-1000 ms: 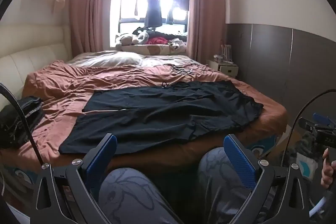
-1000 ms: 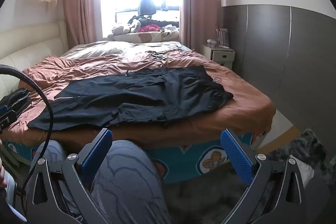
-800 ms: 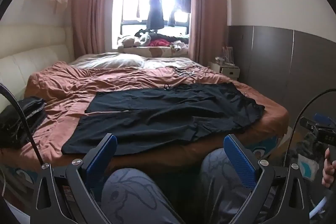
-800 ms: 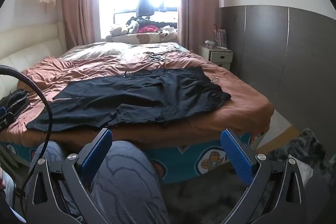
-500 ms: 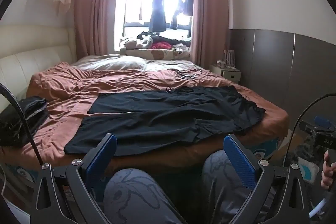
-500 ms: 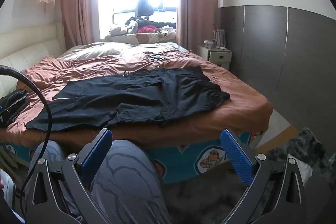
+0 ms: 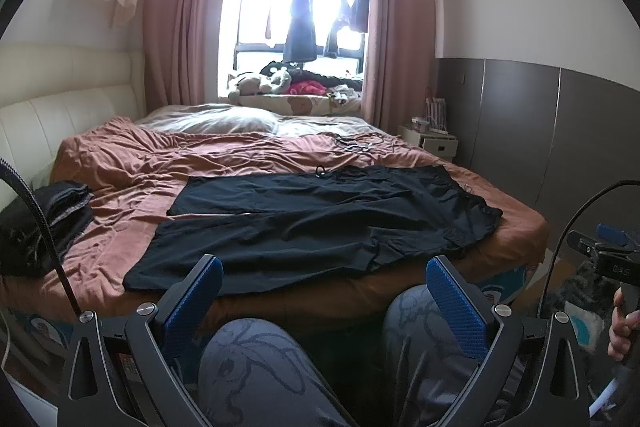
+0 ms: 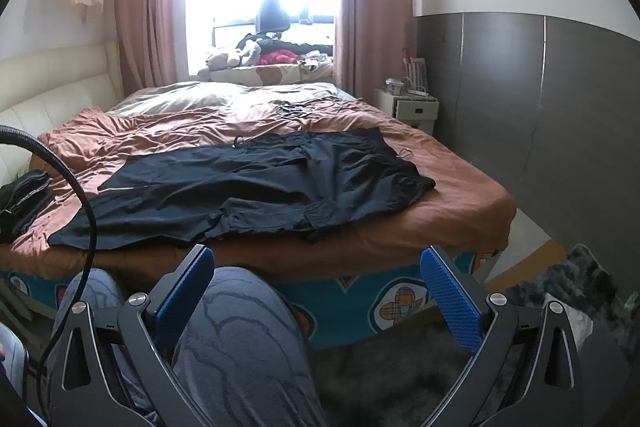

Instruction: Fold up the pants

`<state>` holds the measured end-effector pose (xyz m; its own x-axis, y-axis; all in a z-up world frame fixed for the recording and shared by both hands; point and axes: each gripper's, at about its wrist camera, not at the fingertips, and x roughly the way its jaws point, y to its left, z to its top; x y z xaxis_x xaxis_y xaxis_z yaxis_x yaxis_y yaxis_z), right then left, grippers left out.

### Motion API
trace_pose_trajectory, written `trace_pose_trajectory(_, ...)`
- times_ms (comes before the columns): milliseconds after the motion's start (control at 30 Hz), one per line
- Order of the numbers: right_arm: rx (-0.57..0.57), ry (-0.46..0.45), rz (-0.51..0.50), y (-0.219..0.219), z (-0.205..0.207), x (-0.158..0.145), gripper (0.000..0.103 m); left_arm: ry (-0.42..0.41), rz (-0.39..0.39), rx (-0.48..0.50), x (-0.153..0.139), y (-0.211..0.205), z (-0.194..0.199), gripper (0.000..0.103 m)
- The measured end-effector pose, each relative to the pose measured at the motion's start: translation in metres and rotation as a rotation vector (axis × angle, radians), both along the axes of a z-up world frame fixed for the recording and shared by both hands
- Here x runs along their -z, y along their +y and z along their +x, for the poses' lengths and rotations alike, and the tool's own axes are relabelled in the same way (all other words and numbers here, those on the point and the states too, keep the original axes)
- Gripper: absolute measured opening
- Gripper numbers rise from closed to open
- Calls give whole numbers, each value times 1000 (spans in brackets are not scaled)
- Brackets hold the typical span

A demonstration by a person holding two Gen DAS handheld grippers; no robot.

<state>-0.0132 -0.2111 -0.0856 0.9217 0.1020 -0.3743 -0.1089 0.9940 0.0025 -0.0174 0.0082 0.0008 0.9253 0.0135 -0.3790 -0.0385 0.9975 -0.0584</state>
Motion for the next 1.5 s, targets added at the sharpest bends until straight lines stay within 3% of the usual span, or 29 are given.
trace_pose_trajectory(1500, 21, 13, -12, 4, -2, 3, 103, -1, 2, -5, -3, 5, -8, 103)
